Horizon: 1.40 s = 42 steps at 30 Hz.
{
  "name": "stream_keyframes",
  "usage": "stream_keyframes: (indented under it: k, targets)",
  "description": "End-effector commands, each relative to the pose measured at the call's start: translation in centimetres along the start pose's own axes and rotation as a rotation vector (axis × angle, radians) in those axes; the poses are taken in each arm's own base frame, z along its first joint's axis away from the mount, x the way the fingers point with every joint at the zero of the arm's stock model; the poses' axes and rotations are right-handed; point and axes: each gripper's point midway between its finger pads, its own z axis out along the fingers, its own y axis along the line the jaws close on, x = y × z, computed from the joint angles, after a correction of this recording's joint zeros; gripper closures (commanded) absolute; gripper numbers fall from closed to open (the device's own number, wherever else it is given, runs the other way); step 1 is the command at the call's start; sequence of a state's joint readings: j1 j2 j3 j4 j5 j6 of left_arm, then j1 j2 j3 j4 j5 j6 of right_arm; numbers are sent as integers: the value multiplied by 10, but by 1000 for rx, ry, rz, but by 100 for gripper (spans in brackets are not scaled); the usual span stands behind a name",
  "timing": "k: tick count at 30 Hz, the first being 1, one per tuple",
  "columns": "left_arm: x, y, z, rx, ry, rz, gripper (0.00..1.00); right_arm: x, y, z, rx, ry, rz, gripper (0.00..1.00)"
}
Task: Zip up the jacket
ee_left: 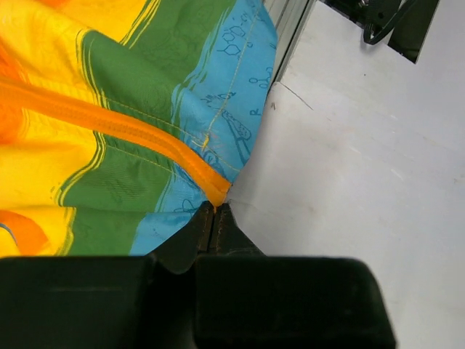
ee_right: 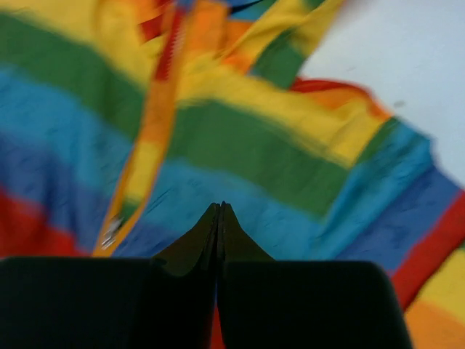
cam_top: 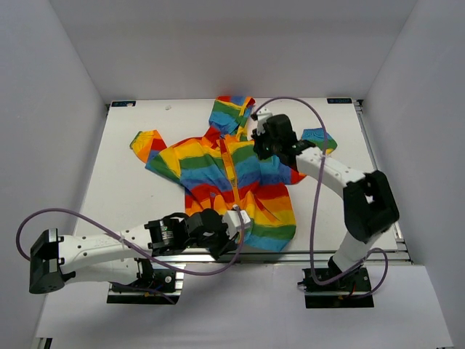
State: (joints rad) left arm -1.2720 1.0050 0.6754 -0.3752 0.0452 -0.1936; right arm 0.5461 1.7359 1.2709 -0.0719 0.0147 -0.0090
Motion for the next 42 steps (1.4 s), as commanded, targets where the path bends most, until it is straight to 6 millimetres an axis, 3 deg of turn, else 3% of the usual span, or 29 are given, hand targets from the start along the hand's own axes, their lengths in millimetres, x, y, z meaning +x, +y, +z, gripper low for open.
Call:
stream_keyframes:
  k: [1,5,9,13,17,24,28,33,42]
  targets:
    - [0,-2,-3,-3,-27,-82,100,-14,50,-28,-266,-85,44,100]
    - [12,-3,1,-6,-12,-163,100,8,74,-46,-401,-43,71,100]
    - [23,-6,6,5,12,-216,100,19,80,-55,-431,-11,81,100]
    - [29,-7,9,6,29,-257,100,35,82,-51,-415,44,50,100]
    - [31,-7,10,1,31,-278,100,51,97,-47,-412,97,-2,100]
    - [30,-6,10,-1,28,-283,100,70,105,-31,-391,198,-23,100]
    - [32,-6,11,-7,36,-284,100,74,121,-18,-337,242,-80,84]
    - [32,-5,10,-11,38,-289,100,79,119,6,-246,289,-83,71]
    - [31,-4,7,-18,32,-289,100,91,119,37,-94,306,-81,66]
